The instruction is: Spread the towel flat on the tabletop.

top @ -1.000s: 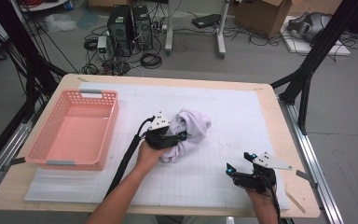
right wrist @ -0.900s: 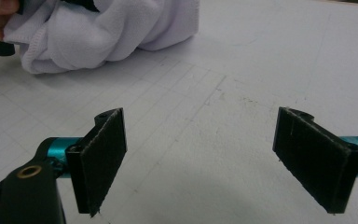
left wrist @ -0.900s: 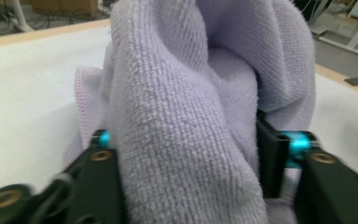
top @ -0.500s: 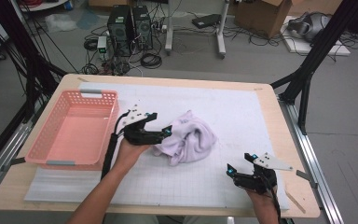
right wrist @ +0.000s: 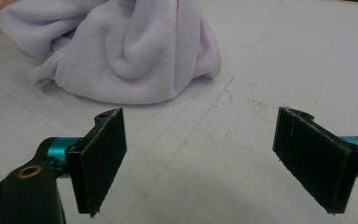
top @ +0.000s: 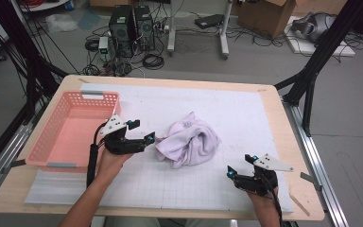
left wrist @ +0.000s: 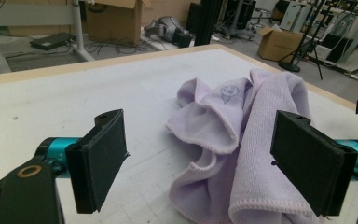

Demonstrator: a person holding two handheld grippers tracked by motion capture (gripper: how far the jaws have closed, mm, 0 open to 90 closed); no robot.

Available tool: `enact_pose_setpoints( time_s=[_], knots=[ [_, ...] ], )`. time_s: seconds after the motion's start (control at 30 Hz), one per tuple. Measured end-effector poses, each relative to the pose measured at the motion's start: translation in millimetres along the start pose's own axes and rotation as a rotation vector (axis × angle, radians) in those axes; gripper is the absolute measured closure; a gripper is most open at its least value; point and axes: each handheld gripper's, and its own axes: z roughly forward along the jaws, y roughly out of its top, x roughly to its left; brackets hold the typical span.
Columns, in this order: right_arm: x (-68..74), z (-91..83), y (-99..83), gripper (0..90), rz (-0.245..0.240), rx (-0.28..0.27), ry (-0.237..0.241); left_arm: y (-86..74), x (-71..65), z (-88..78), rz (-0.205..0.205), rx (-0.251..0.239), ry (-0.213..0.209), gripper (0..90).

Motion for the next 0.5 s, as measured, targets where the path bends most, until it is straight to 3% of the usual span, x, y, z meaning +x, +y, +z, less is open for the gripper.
enact_pose_setpoints(
  time_s=[0.17,0.33,0.5],
  knots=[
    [4.0,7.4,4.2,16.1,-0.012,0.014,0.015,-4.1,-2.1,2.9,0.029,0.024,-0.018,21.3],
    [11.2,21.0,9.3,16.1,-0.039,0.047,0.054,-8.5,-7.9,11.4,0.039,0.077,-0.104,28.3],
    [21.7,43.2,19.1,18.5,-0.067,0.090,0.103,-13.5,-16.9,23.5,0.059,0.124,-0.145,31.4]
  ],
)
